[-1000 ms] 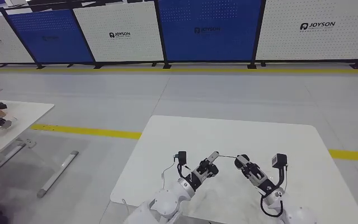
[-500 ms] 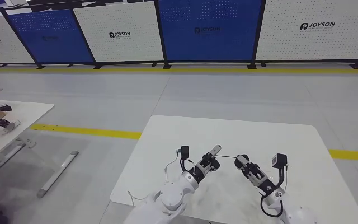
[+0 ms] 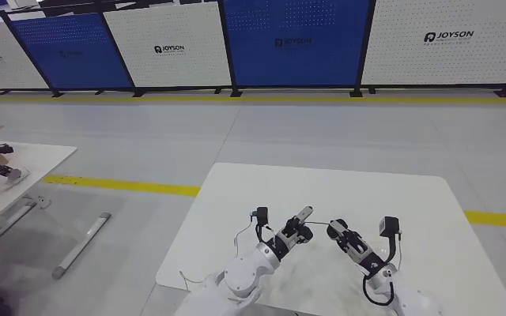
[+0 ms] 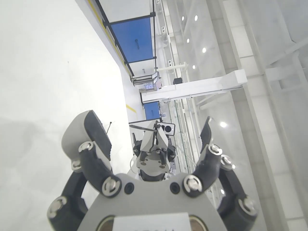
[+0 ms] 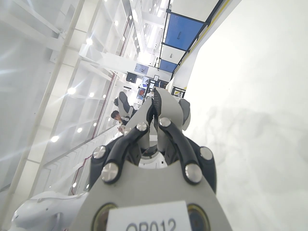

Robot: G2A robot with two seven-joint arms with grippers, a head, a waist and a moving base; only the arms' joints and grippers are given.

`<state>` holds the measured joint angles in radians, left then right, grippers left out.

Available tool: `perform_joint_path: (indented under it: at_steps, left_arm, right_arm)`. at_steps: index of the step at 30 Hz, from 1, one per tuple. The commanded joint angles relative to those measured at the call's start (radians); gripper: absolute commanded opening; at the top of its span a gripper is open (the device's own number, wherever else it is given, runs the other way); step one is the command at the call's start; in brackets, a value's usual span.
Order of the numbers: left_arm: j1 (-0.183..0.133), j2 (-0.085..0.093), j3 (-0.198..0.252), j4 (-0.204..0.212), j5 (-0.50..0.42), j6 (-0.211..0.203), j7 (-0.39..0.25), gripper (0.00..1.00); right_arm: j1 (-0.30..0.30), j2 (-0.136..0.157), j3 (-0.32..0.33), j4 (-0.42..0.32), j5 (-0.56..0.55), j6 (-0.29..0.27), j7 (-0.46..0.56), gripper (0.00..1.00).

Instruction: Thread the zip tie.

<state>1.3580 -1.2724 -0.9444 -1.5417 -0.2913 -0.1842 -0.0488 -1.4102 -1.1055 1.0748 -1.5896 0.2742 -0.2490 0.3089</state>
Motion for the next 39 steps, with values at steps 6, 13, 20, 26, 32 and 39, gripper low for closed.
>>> perform_joint_path:
  at_steps: [6, 13, 20, 26, 32, 39]
  left_arm:
    - [0.001, 0.0, -0.001, 0.0, 0.004, -0.001, 0.021, 1.0]
    - [-0.003, -0.003, 0.004, 0.026, 0.004, -0.024, -0.025, 1.0]
    - [-0.005, -0.005, 0.009, 0.041, 0.041, -0.041, -0.033, 0.21]
    - [0.001, -0.007, 0.017, 0.041, 0.066, -0.058, -0.028, 0.24]
    - [0.012, -0.007, 0.018, 0.024, 0.081, -0.06, -0.043, 0.32]
    - [0.017, -0.008, 0.016, 0.008, 0.08, -0.054, -0.046, 0.35]
  right_arm:
    - [0.0, 0.0, 0.0, 0.0, 0.0, 0.0, 0.0, 0.0]
    - [0.0, 0.0, 0.0, 0.0, 0.0, 0.0, 0.0, 0.0]
    - [0.0, 0.0, 0.0, 0.0, 0.0, 0.0, 0.0, 0.0]
    - [0.0, 0.0, 0.0, 0.0, 0.0, 0.0, 0.0, 0.0]
    - [0.0, 0.0, 0.0, 0.0, 0.0, 0.0, 0.0, 0.0]
    - [0.0, 0.0, 0.0, 0.0, 0.0, 0.0, 0.0, 0.0]
